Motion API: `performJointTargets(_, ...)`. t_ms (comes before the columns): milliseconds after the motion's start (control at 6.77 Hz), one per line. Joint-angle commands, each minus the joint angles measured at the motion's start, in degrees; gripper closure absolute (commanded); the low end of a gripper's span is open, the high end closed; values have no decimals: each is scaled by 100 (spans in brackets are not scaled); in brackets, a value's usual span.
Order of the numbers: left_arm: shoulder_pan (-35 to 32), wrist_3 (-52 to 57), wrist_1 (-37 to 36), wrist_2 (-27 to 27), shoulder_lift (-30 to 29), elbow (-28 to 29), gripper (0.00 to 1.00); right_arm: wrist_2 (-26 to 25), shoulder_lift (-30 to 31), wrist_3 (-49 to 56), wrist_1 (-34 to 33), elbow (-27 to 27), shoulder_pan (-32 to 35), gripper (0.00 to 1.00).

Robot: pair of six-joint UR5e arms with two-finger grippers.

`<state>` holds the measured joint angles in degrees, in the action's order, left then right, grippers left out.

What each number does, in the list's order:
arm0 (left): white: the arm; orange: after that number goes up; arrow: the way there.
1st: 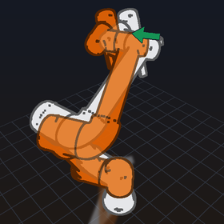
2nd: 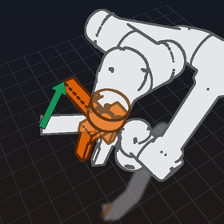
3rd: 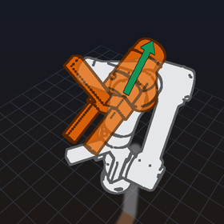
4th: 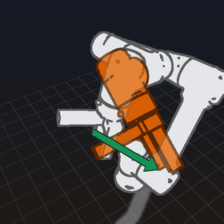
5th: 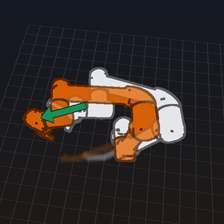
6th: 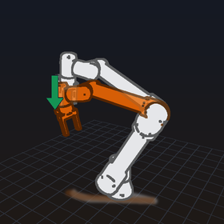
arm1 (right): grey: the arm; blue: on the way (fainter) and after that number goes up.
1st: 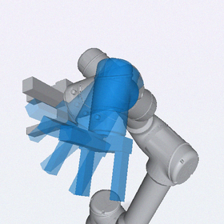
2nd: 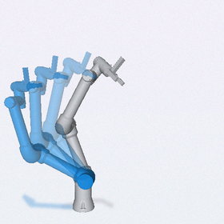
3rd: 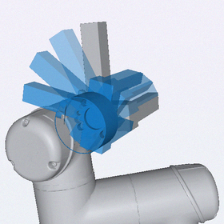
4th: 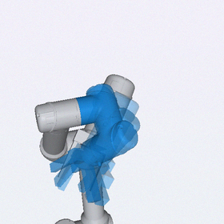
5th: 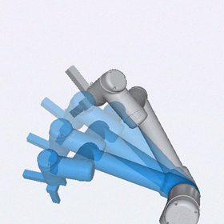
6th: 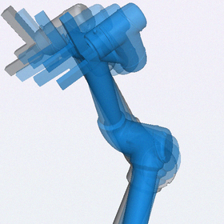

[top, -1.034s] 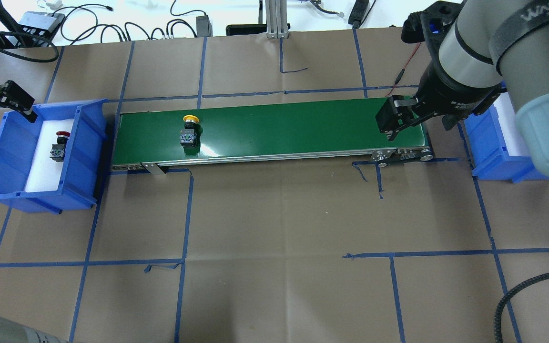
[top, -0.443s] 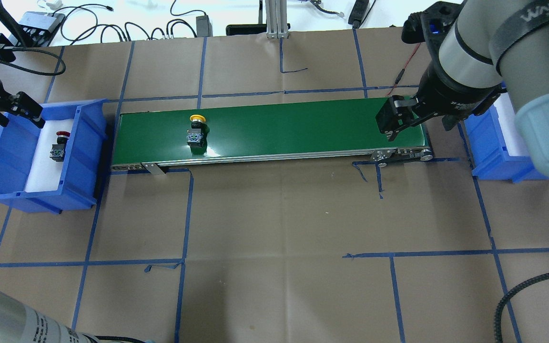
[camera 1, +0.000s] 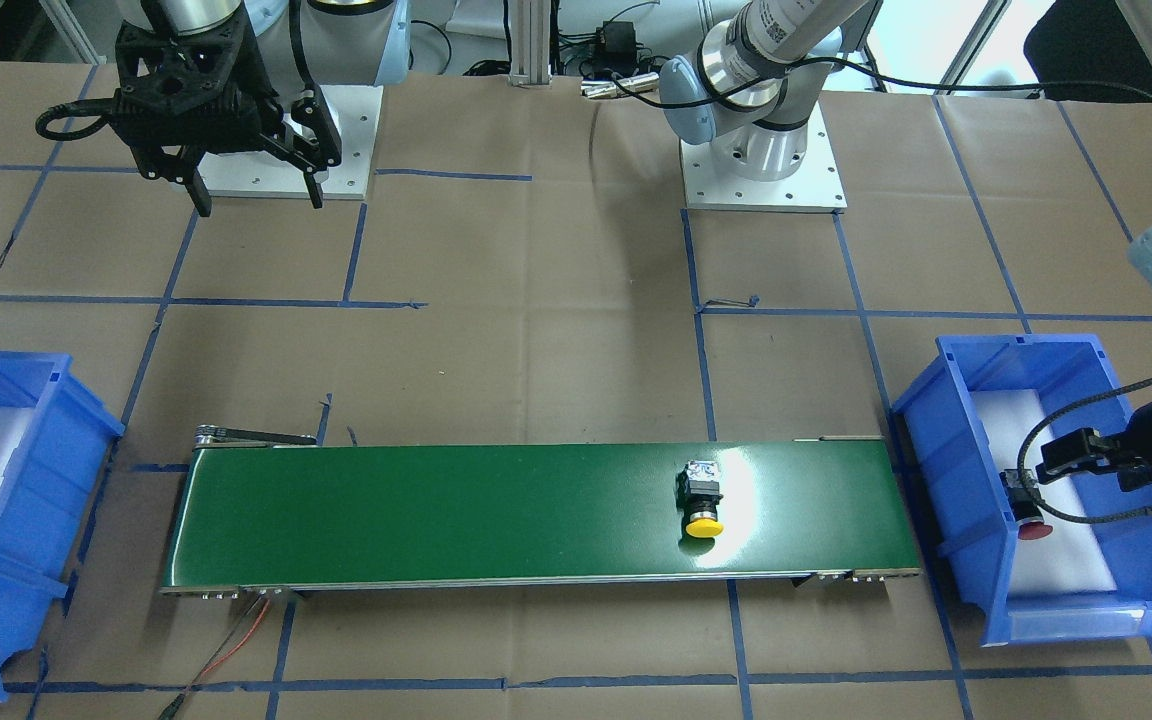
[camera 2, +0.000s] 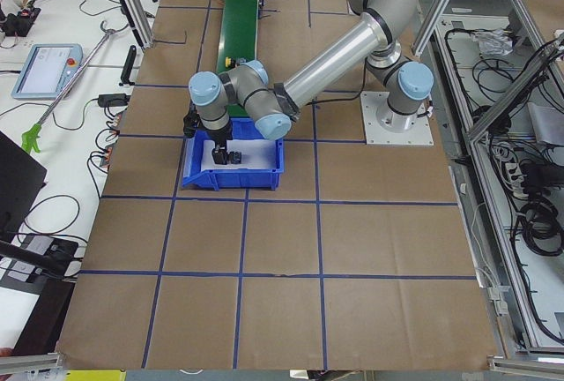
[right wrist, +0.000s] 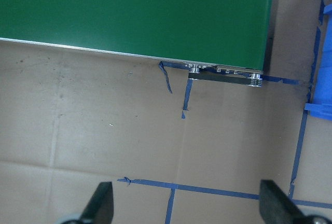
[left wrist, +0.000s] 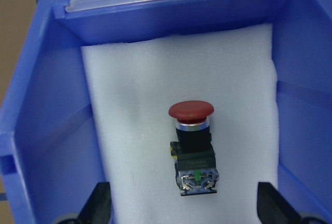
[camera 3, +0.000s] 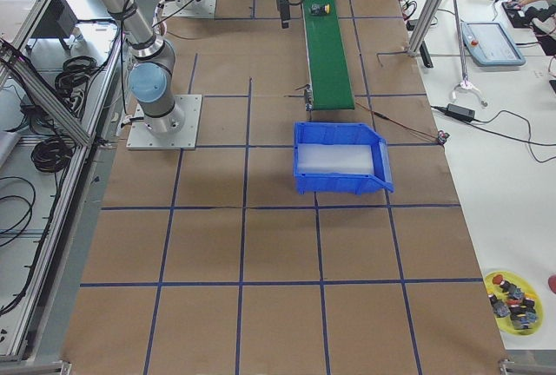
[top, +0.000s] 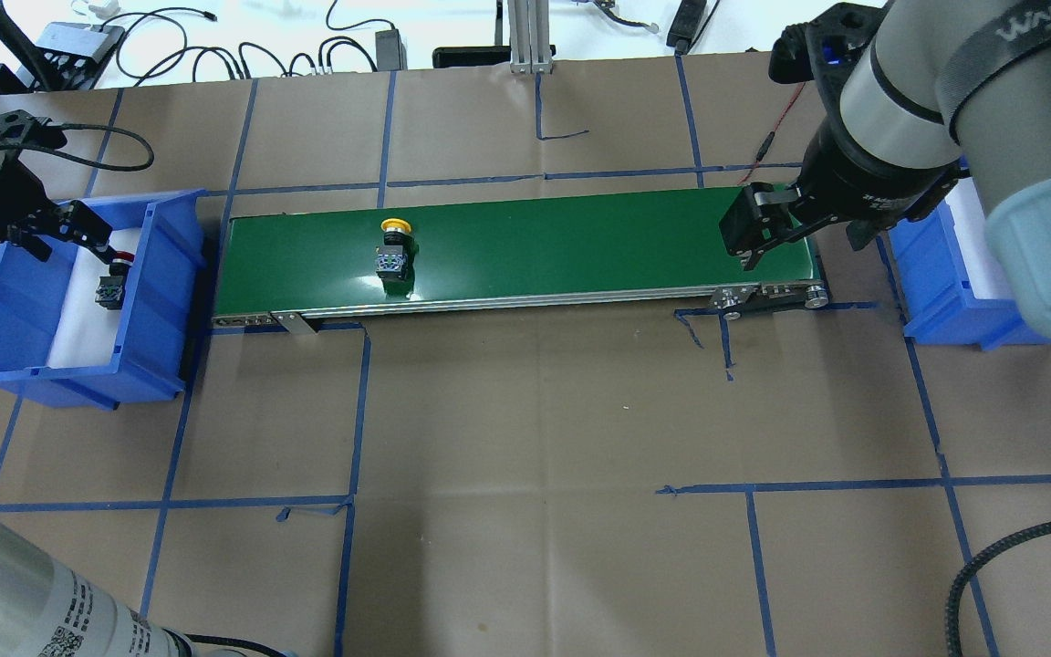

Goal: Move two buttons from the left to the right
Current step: 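Lower the left gripper onto the red-capped button and grasp it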

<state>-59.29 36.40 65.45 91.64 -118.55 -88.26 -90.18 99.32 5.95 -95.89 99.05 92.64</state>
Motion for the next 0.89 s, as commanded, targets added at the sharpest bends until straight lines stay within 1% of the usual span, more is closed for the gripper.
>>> performJointTargets(0,-13,-10,-452,-6,-62,-304,1,0,0,3,0,0,0,0)
performJointTargets(295,-13,-19,-892,-6,-185,-542,1,0,0,3,0,9,0,0)
performJointTargets(443,-21,-28,-894,-15,-177,-595,1,0,0,3,0,9,0,0)
performJointTargets(591,-4,-28,-894,-41,-194,-595,9,0,0,3,0,9,0,0)
performJointTargets(739,5,-19,-894,-33,-186,-587,37,0,0,3,0,9,9,0)
